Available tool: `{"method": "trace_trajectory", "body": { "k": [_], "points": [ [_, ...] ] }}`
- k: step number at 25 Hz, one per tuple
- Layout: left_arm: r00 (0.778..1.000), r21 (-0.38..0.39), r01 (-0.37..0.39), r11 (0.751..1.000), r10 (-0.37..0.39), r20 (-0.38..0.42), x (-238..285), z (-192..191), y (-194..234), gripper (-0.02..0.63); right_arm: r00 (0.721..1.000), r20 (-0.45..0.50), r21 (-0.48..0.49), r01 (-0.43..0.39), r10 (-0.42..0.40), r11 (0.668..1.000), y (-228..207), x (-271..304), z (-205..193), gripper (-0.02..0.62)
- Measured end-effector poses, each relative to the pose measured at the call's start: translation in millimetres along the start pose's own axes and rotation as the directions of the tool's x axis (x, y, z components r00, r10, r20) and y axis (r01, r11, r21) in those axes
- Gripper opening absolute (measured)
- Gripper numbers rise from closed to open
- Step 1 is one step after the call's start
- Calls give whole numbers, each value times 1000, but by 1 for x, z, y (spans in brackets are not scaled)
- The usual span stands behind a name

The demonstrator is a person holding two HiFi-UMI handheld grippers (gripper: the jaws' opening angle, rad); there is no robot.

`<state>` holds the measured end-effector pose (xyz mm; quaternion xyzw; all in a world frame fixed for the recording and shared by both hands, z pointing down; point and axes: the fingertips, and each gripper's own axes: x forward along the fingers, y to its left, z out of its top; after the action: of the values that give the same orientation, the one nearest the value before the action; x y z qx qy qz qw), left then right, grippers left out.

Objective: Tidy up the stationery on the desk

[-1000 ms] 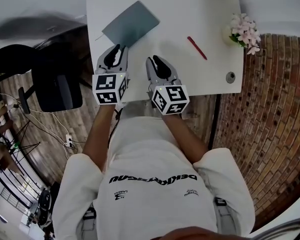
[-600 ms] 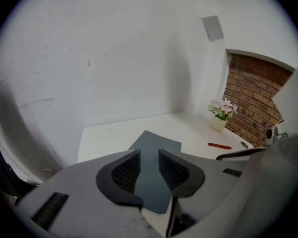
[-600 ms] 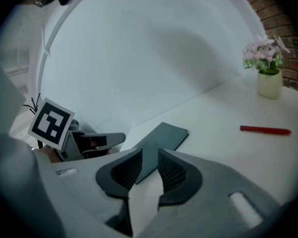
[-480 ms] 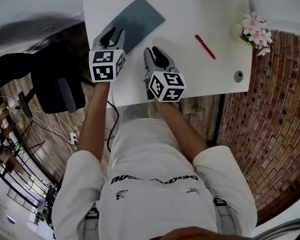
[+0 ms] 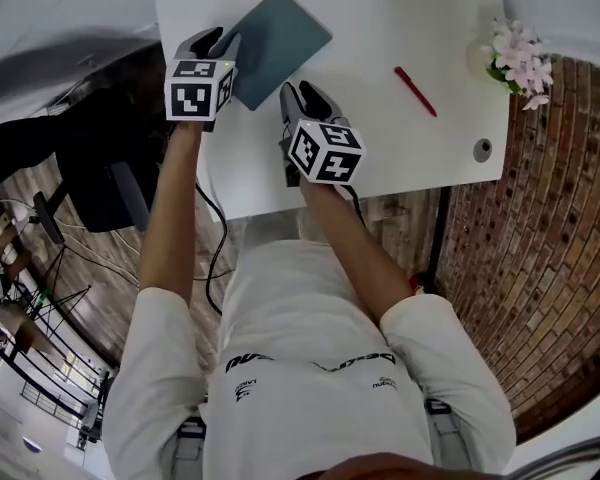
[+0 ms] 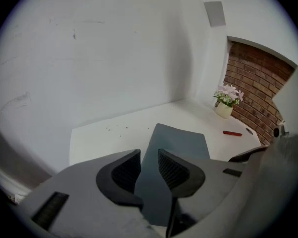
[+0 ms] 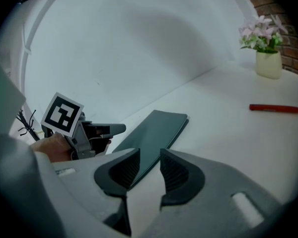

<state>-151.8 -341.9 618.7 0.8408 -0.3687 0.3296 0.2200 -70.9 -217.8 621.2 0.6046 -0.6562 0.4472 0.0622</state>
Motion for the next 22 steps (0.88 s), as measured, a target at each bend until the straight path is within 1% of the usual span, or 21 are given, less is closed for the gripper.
{"method": "trace_trajectory", "body": {
  "k": [3,7,10,15,18,22],
  "points": [
    [999,7,41,999,-40,-23,10,1,4,110,1000,-16,24,22,-21,999,-4,9,-3,117],
    [993,12,87,996,-86,-76,24,-4,6,110,998,-35,45,47,-45,998,-11,19,-8,121],
    [987,-10,124,992,-124,-105,31,-8,6,110,998,-44,53,49,-46,997,-11,25,-10,124],
    [967,-51,189,981,-195,-165,41,-16,3,110,997,-68,68,40,-35,997,-10,35,-11,124],
    [961,-62,201,978,-209,-183,43,-18,2,110,994,-99,65,52,-45,997,-15,40,-16,123],
    [950,-76,228,971,-239,-202,45,-21,-2,110,992,-111,38,67,-62,997,-18,41,-17,112]
  ]
}}
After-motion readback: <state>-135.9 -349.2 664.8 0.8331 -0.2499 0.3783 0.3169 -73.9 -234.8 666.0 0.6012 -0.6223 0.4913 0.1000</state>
